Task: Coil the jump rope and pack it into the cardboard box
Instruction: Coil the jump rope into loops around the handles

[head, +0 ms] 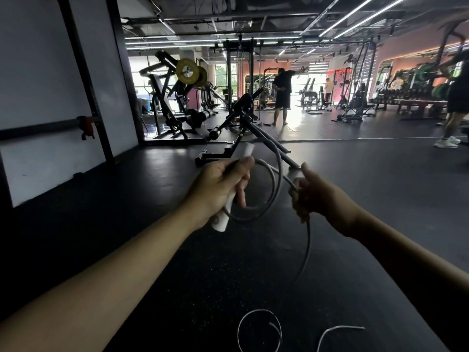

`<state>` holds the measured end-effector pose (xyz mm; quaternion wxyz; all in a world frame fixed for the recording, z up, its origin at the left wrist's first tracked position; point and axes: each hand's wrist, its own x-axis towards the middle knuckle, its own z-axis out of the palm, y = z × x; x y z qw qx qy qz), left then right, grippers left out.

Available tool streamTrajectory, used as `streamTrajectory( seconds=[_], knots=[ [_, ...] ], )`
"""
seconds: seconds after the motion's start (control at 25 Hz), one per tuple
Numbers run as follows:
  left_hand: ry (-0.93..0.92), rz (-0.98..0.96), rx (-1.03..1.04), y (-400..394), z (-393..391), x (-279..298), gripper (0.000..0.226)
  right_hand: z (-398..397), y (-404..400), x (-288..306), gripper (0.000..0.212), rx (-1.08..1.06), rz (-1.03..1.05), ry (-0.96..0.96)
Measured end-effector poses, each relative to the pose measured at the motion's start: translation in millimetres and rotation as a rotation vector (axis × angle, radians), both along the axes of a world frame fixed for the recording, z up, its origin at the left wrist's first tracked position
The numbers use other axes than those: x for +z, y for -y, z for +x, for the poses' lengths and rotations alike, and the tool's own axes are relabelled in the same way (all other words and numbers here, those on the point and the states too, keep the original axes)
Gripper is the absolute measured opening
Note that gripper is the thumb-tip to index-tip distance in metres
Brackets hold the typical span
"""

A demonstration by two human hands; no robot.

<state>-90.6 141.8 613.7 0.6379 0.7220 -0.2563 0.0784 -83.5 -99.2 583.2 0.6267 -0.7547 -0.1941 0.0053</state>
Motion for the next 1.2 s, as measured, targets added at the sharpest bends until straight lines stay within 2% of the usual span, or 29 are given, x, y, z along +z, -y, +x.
streamTrajectory(
  seconds=[0.16,0.2,0.28,0.36,0.56,0.64,0.72,0.8,0.88,0.92,1.04,1.12,1.2],
  knots=[
    [-0.227,-0.521,0.07,36,2,-13,0.028,-12,-41,-16,0.097,0.045,0.031,-0.022],
    [-0.29,-0.631,0.11,43,1,-14,0.027,-15,-51,-18,0.096,0.05,0.031,-0.012],
    [-0.353,-0.756,0.216,52,3,-15,0.026,-22,-67,-19,0.08,0.018,0.02,0.056],
    [-0.352,-0.733,0.29,55,5,-17,0.031,-28,-81,-21,0.061,-0.055,0.085,0.1],
    [-0.277,-0.513,0.304,56,1,-25,0.043,-36,-99,-22,0.02,-0.168,0.392,0.131],
    [-0.266,-0.488,0.29,45,3,-29,0.038,-34,-95,-17,0.01,-0.192,0.389,0.144],
    [-0.278,-0.439,0.298,30,7,-34,0.028,-28,-87,-14,0.013,-0.238,0.283,0.146],
    [-0.264,-0.36,0.329,14,11,-38,0.022,-19,-75,-12,0.018,-0.256,0.141,0.157],
    [-0.174,-0.256,0.285,-5,15,-33,0.041,-12,-61,-7,0.018,-0.217,-0.069,0.228],
    [-0.066,-0.13,0.241,-17,17,-28,0.054,-9,-54,-3,0.014,-0.189,-0.22,0.276],
    [0.313,0.561,0.129,-36,18,0,0.088,-3,-42,12,0.008,-0.123,-0.647,0.381],
    [0.364,0.892,0.056,-28,12,19,0.1,-1,-44,22,0.012,-0.065,-0.774,0.412],
    [0.318,1.031,-0.012,-11,10,30,0.103,-1,-51,32,0.009,-0.009,-0.867,0.413]
  ],
)
